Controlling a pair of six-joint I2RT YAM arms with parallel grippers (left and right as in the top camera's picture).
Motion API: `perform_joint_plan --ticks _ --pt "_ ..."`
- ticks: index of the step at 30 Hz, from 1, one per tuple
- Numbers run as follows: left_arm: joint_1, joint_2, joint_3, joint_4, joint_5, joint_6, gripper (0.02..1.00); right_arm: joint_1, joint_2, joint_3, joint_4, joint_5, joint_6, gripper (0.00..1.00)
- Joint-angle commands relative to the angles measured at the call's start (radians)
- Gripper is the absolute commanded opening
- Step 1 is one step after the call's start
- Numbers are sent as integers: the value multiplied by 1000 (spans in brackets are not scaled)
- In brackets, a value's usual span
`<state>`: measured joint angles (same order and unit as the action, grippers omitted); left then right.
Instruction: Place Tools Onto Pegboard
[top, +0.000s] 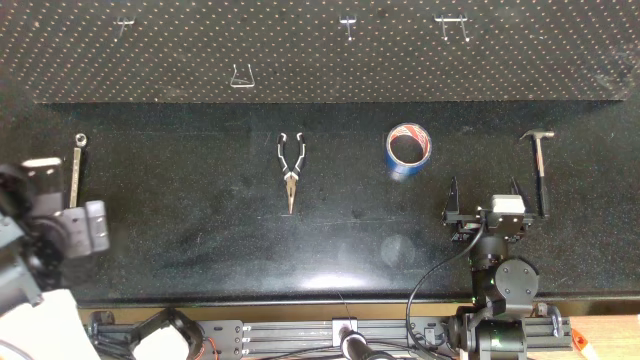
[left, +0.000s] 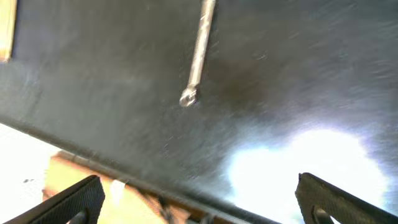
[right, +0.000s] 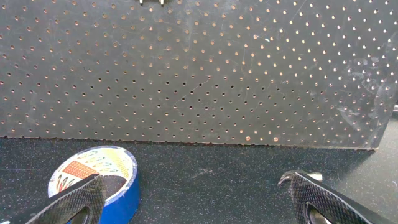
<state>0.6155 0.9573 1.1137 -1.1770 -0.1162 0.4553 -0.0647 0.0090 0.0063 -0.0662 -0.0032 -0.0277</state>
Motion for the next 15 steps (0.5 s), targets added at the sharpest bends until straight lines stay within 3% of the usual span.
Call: perform_joint_plan --ticks 1,15 --pt "200 36 19 -59 134 247 993 -4 -8 -2 -5 -13 19 954" --pt "402 230 19 -3 414 253 993 -4 -8 -2 -5 -13 19 954"
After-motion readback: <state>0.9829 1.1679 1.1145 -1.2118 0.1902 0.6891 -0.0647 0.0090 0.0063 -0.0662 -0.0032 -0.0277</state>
